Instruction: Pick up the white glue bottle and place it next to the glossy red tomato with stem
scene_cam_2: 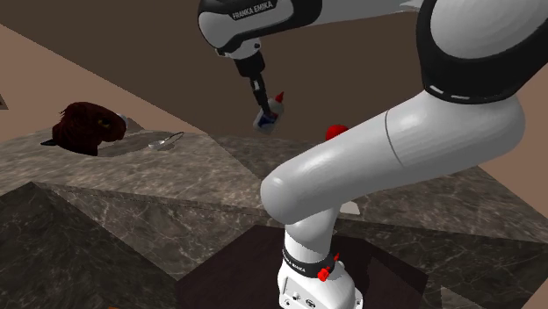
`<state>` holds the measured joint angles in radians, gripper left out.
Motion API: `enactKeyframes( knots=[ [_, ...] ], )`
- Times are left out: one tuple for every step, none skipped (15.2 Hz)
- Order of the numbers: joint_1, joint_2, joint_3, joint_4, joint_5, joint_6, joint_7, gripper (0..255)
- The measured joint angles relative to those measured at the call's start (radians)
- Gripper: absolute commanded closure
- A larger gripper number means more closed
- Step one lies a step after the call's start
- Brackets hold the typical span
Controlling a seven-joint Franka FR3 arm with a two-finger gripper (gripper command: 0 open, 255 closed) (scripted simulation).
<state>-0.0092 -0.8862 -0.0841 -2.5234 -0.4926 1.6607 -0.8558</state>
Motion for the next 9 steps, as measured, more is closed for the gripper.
enactKeyframes(
  knots=[
    [-0.010,-0.007,-0.024,-0.004,-0.018,0.008,-0.022,255],
    [-0.020,0.003,-0.052,-0.005,-0.039,0.030,-0.040,255],
    [-0.030,0.000,-0.077,-0.007,-0.058,0.040,-0.062,255],
    [-0.039,-0.001,-0.100,-0.004,-0.075,0.047,-0.085,255],
    [-0.048,0.010,-0.128,0.000,-0.094,0.066,-0.104,255],
    [-0.055,0.016,-0.150,0.009,-0.109,0.074,-0.125,255],
    [-0.065,0.020,-0.178,0.015,-0.127,0.087,-0.149,255],
    [-0.073,0.032,-0.208,0.022,-0.146,0.106,-0.171,255],
    [-0.080,0.039,-0.232,0.032,-0.160,0.116,-0.192,255]
  ],
)
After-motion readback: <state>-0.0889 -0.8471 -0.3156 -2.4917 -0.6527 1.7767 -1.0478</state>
